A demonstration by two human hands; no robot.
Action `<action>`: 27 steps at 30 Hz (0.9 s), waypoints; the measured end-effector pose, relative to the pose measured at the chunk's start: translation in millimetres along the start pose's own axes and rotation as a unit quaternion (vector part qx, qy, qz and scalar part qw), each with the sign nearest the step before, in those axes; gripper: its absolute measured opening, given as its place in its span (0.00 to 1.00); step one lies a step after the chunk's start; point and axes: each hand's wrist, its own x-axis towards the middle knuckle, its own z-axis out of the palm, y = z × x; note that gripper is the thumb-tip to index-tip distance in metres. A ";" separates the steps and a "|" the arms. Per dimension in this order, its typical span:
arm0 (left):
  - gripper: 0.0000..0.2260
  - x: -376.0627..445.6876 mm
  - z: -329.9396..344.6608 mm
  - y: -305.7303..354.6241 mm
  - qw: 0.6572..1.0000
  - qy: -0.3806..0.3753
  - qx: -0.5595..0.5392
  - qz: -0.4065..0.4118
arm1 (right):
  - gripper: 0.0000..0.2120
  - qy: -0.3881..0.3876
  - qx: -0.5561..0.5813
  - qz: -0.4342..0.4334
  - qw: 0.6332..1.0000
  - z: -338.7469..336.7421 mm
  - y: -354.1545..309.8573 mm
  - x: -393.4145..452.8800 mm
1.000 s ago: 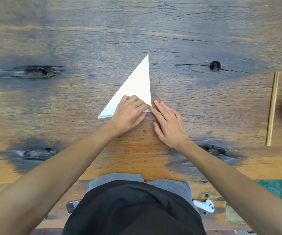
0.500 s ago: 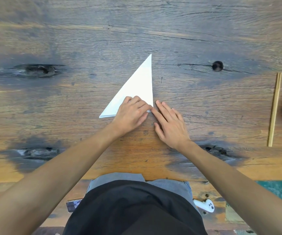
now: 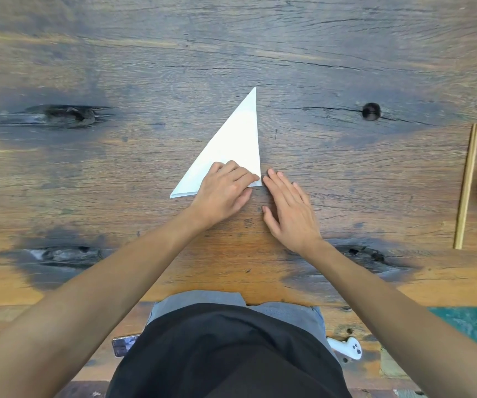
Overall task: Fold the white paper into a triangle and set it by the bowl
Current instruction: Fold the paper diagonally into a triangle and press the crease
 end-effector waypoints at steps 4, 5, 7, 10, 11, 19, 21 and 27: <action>0.09 0.7 -3.2 1.6 1.000 0.001 -0.003 0.000 | 0.29 -0.003 0.018 0.011 1.000 1.6 -1.0 0.3; 0.09 0.8 -4.2 1.9 1.000 0.001 -0.003 -0.001 | 0.29 -0.002 0.018 0.010 1.000 1.6 -0.8 0.3; 0.09 0.9 -5.9 2.5 1.000 0.000 -0.005 -0.004 | 0.29 0.000 0.020 0.007 1.000 1.2 -0.5 0.1; 0.09 1.1 -7.2 3.0 1.000 -0.002 -0.011 -0.012 | 0.28 -0.001 0.029 0.004 1.000 0.5 -0.3 -0.1; 0.09 1.0 -7.3 2.8 1.000 -0.001 -0.013 -0.015 | 0.28 -0.001 0.035 0.004 0.999 0.4 0.0 -0.4; 0.10 1.3 -6.2 1.1 0.999 -0.009 -0.021 -0.031 | 0.23 0.011 0.051 0.000 0.999 0.2 1.2 -2.4; 0.10 0.9 -5.2 1.1 0.999 -0.010 -0.021 -0.030 | 0.22 0.012 0.047 -0.005 0.999 -0.1 2.5 -2.5; 0.10 -0.1 -2.0 -0.2 1.000 -0.002 -0.013 -0.026 | 0.22 0.016 0.024 -0.018 0.999 2.4 3.7 -2.5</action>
